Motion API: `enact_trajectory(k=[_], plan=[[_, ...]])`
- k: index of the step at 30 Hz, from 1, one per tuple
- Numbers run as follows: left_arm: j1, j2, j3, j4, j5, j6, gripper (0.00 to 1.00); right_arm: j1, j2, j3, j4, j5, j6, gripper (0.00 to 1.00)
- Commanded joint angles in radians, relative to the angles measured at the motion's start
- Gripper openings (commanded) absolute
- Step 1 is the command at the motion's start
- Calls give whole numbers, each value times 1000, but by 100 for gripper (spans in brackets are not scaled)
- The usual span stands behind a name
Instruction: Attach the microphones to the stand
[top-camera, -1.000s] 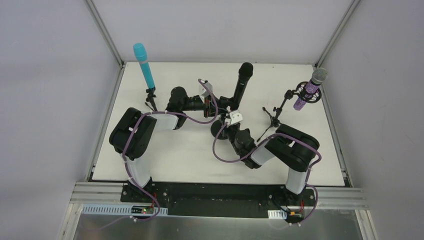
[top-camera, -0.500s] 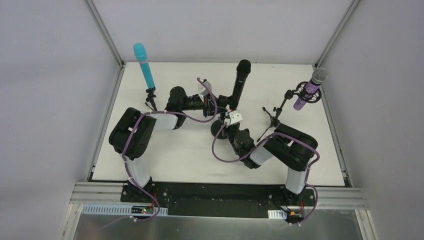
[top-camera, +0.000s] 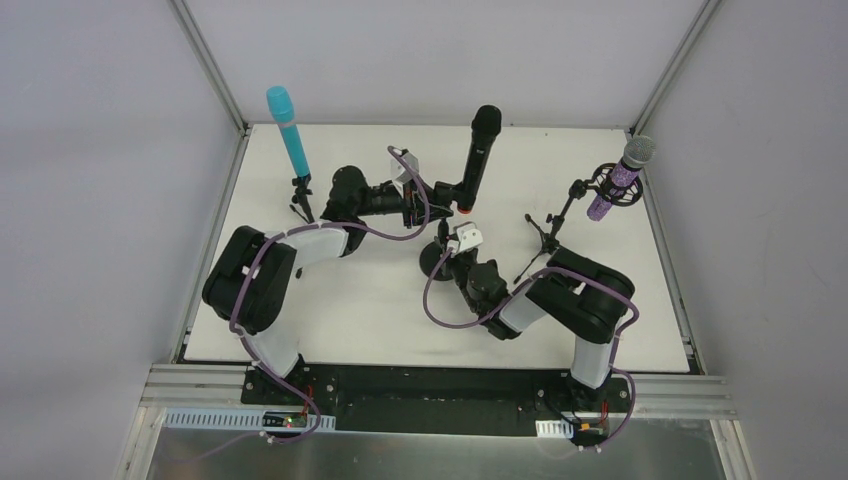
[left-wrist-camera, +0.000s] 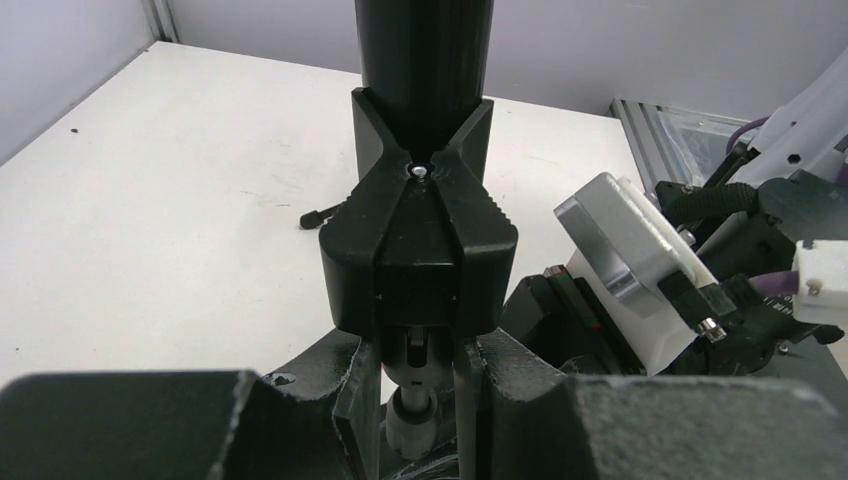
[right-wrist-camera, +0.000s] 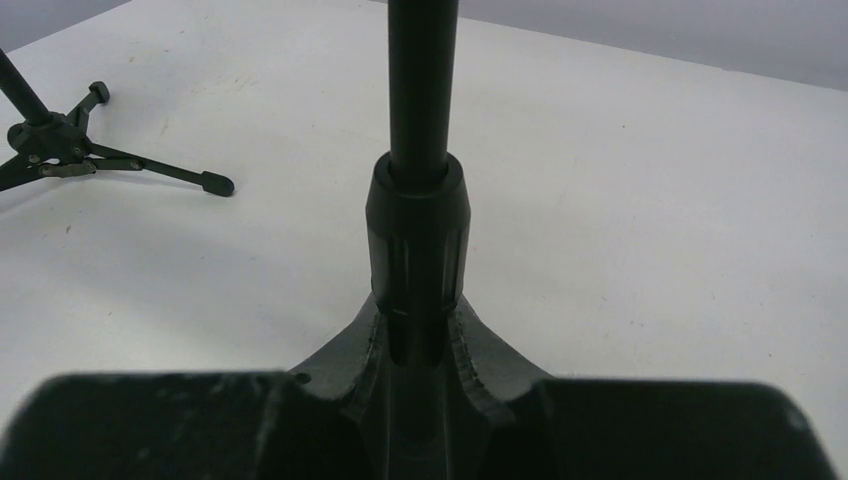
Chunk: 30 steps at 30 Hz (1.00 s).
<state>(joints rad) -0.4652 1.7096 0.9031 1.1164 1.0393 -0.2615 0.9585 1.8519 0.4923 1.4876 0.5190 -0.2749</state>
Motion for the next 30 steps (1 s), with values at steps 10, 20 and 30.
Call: enact_trajectory(k=[10, 20, 30], plan=[[-7, -222, 96, -105, -28, 23, 0, 35, -1, -30, 37, -15, -16, 0], [-7, -279, 115, -127, -40, 12, 0, 61, -9, -35, 37, -25, -22, 0], [-7, -346, 125, -127, -63, -18, 0, 74, -1, -52, 36, -33, -12, 0]])
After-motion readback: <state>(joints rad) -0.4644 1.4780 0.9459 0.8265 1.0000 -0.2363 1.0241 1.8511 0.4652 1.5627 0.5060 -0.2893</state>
